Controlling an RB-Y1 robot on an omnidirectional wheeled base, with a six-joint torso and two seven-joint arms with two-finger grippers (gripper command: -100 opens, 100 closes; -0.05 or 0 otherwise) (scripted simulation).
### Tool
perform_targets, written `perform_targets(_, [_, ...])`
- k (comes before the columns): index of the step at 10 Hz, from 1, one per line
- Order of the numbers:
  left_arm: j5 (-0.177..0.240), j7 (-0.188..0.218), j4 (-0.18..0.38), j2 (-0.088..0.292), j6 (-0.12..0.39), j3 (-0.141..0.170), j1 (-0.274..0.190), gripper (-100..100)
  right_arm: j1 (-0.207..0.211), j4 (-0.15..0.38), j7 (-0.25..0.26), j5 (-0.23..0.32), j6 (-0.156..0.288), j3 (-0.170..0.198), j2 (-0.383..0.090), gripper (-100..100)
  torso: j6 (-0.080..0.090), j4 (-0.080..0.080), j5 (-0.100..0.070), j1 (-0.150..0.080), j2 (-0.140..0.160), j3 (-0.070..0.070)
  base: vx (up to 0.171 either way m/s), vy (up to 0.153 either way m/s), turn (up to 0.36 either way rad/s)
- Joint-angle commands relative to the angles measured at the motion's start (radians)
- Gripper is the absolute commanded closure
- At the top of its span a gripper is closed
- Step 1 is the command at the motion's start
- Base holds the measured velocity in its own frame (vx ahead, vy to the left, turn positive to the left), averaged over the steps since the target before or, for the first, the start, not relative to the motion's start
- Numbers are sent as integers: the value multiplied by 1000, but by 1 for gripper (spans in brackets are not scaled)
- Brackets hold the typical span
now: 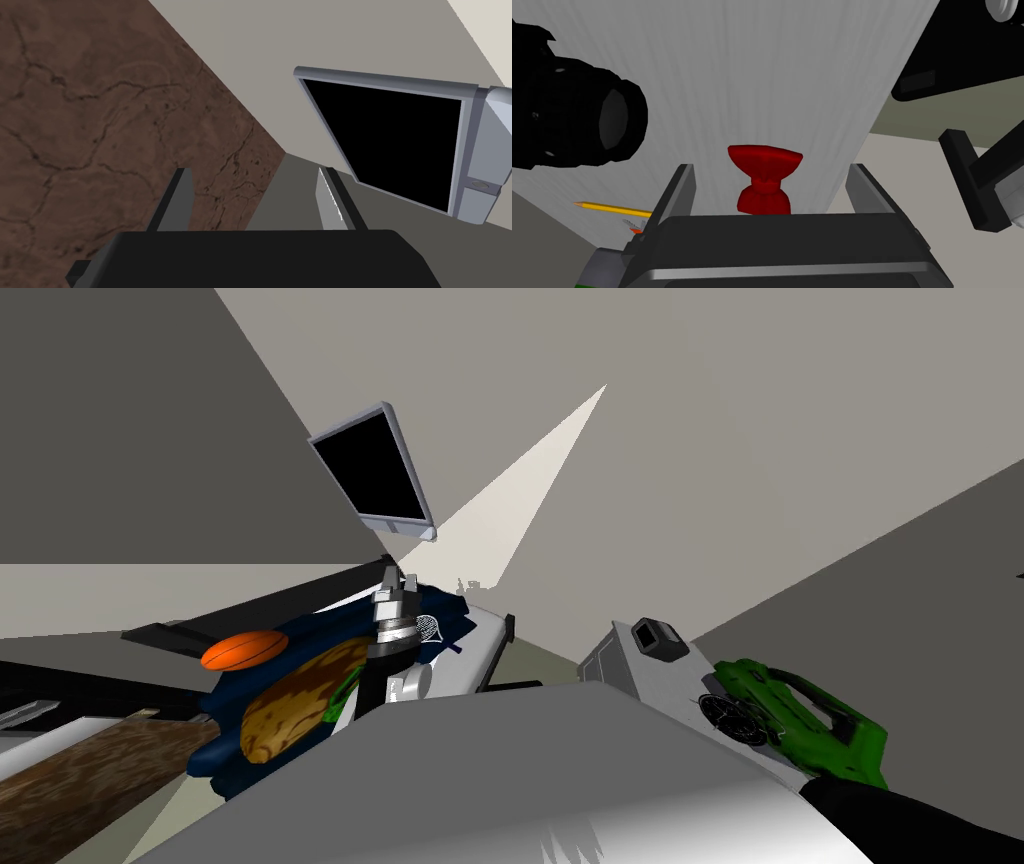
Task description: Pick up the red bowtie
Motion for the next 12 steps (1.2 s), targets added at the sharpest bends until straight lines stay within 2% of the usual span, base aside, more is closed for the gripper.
perform_targets(1, [0, 0, 0, 0, 0, 0, 0, 0, 3, 21, 7, 10, 13, 8, -11, -100, 0, 0, 0, 0, 0, 0, 180, -70, 123])
perform_targets(2, [0, 0, 0, 0, 0, 0, 0, 0, 4, 12, 3, 5, 9, 5, -10, -100, 0, 0, 0, 0, 0, 0, 75, -35, 26])
perform_targets(3, [0, 0, 0, 0, 0, 0, 0, 0, 4, 14, 3, 6, 10, 5, -11, 0, 1, 1, 1, 3, 5, 3, 15, -8, 0])
perform_targets(4, [0, 0, 0, 0, 0, 0, 0, 0, -27, 41, -3, 9, 12, 9, -8, -100, 1, 2, 1, 5, 10, 5, -8, -6, 32])
perform_targets(7, [0, 0, 0, 0, 0, 0, 0, 0, -88, 96, -15, 14, 17, 16, -2, -100, 1, 3, 1, 6, 15, 8, -31, -5, 37])
perform_targets(8, [0, 0, 0, 0, 0, 0, 0, 0, -72, 81, -13, 12, 13, 15, -5, -100, 0, 5, -2, 2, 16, 10, -15, 3, 7])
perform_targets(9, [0, 0, 0, 0, 0, 0, 0, 0, -73, 83, -14, 12, 13, 15, -5, 100, 1, 6, -3, 0, 17, 11, 0, 0, 0])
perform_targets(12, [0, 0, 0, 0, 0, 0, 0, 0, -73, 82, -13, 13, 12, 15, -6, 100, 1, 6, -4, -3, 17, 11, 0, 0, 0])
